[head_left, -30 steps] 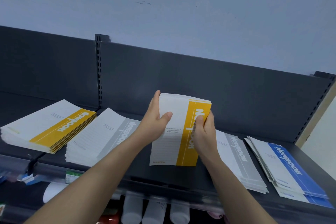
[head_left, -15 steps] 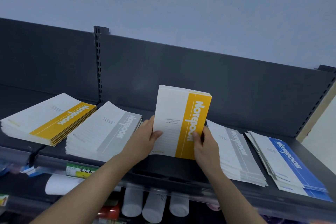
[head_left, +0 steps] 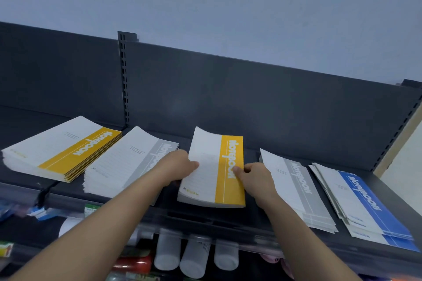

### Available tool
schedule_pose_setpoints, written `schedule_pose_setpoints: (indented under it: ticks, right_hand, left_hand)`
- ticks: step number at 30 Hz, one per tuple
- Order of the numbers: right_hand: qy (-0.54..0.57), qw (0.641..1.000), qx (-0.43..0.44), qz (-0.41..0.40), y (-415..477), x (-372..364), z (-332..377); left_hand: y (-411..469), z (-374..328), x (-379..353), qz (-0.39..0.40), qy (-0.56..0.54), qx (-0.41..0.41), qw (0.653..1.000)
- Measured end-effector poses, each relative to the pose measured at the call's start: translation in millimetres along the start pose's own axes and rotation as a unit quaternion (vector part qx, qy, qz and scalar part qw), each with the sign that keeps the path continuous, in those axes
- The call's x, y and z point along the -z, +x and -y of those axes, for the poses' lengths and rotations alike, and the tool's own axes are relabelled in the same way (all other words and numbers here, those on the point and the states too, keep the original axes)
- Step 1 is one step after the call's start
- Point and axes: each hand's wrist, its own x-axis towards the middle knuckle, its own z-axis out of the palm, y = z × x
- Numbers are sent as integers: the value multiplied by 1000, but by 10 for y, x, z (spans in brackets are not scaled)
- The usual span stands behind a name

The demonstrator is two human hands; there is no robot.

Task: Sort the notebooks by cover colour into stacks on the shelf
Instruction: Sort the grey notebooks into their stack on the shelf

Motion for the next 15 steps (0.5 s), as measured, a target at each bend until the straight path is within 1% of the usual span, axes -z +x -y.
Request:
schedule_pose_setpoints:
  ticks: [2, 5, 10, 15]
  right_hand:
    - [-30, 999, -17, 16, 22, -32, -7]
    - [-46, 997, -40, 41, 51, -94, -36]
    - [-89, 993, -57, 55, 52, -142, -57]
    - [-127, 989, -51, 55, 33, -149, -34]
  left_hand:
    - [-1, 3, -30, 27, 17, 11, 999]
    - [-13, -2, -38, 51, 40, 21, 998]
    - [-7, -40, -74, 64, 108, 21, 992]
    - [14, -43, -135, 68, 137, 9, 988]
